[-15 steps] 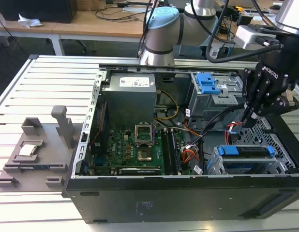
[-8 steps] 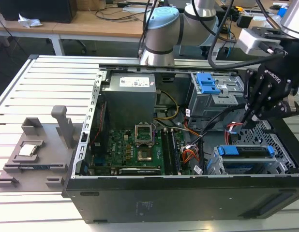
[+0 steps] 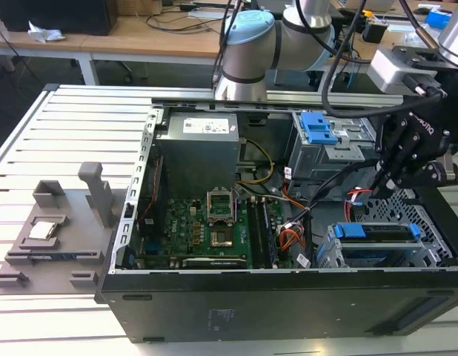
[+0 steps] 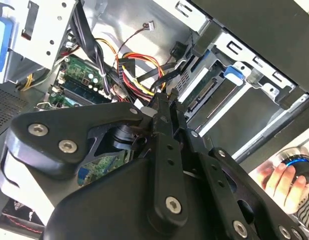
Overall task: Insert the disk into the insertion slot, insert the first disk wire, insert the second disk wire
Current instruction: 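Insert the first disk wire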
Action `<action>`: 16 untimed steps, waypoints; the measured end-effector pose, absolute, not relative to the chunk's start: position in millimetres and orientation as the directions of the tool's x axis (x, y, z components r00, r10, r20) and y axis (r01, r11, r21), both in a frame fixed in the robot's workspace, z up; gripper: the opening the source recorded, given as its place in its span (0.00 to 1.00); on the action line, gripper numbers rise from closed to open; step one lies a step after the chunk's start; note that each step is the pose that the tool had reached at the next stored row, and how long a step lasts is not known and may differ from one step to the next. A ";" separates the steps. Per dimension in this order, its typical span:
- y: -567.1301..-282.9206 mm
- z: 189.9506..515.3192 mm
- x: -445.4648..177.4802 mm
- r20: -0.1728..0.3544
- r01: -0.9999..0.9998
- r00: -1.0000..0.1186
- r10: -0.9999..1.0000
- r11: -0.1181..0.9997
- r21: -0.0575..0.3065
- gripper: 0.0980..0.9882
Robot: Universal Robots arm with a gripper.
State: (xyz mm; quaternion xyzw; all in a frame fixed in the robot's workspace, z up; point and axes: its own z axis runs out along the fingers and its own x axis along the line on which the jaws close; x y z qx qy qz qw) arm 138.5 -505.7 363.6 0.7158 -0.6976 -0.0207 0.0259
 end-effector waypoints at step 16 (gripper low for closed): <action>-522.3 358.1 145.6 -0.013 -0.997 0.026 -1.000 -0.026 0.066 0.08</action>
